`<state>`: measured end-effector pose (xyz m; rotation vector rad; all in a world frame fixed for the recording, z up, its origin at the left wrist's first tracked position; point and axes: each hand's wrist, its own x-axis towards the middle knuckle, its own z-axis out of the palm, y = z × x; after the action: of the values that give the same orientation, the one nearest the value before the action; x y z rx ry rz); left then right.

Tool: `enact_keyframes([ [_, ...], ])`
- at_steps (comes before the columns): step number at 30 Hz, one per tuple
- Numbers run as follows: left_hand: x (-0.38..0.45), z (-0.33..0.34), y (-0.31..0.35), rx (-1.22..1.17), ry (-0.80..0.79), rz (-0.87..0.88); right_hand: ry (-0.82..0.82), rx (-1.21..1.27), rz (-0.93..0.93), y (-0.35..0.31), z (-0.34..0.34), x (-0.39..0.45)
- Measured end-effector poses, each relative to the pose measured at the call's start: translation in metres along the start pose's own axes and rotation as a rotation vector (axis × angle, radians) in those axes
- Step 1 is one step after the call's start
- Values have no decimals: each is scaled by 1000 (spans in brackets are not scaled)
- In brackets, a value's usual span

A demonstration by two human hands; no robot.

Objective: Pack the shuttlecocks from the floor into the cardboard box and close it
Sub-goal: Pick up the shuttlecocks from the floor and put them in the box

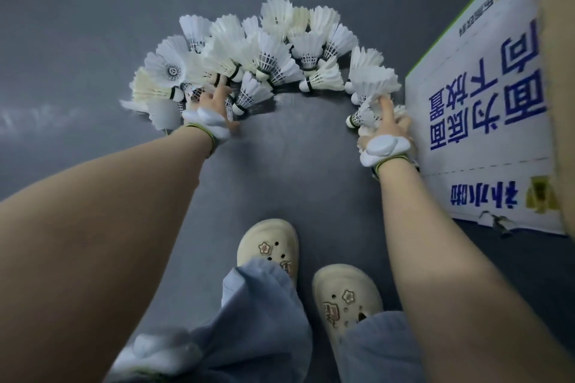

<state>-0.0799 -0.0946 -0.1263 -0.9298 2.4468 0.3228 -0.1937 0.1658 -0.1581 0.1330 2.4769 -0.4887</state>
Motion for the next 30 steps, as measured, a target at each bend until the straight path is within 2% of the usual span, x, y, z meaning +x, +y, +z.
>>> enact_keyframes([
  [3, -6, 8, -1, 67, -86, -43, -31, 10, -61, 0, 1, -5],
  [8, -30, 32, 25, -176, -79, 36, -108, 0, -214, -13, 18, -25],
  [11, -42, 42, 48, -234, -154, 134, -146, -72, -311, -24, 33, -40],
  [13, -47, 48, 59, -275, -179, 135, -168, -78, -356, -29, 40, -48],
  [16, -51, 51, 66, -319, -130, 26, -225, 34, -373, -30, 46, -54],
  [18, -54, 50, 65, -278, -120, 14, -261, 130, -361, -29, 47, -56],
  [21, -55, 48, 62, -281, -206, 46, -328, 231, -361, -31, 46, -59],
  [24, -60, 39, 62, -407, -272, -2, -366, 348, -366, -36, 43, -65],
  [30, -69, 34, 58, -530, -282, -53, -424, 494, -369, -40, 30, -79],
])
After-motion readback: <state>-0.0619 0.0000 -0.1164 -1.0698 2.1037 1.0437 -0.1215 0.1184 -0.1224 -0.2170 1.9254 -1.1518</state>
